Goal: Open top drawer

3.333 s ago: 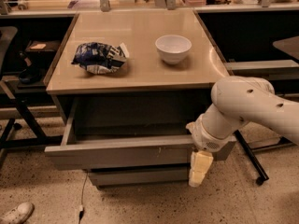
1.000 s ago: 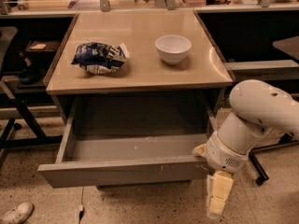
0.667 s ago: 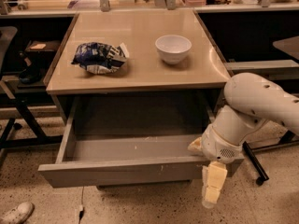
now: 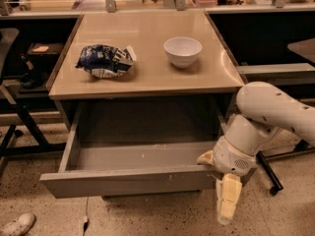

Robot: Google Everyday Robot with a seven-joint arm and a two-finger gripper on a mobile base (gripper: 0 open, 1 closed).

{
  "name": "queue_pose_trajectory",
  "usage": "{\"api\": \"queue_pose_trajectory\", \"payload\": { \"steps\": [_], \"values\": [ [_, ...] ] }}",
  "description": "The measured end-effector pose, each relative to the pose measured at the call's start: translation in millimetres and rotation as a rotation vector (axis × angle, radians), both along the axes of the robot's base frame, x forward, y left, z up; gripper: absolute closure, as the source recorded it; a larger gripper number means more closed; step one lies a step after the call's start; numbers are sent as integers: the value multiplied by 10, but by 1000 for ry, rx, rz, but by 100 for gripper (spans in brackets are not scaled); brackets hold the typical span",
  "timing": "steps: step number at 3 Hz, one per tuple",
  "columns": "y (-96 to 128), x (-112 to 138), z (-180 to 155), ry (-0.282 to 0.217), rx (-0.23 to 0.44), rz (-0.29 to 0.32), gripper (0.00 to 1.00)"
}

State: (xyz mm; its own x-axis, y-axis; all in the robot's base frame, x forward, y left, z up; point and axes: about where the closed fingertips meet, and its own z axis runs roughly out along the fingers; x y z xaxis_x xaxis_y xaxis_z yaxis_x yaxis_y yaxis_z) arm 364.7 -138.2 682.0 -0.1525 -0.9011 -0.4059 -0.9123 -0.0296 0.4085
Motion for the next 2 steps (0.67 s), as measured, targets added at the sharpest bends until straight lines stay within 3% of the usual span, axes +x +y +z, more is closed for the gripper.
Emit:
{"api": "queue_pose_trajectory", "payload": {
  "steps": [2],
  "values": [
    [-106,-224,93,33,12,-8,0]
  ]
}}
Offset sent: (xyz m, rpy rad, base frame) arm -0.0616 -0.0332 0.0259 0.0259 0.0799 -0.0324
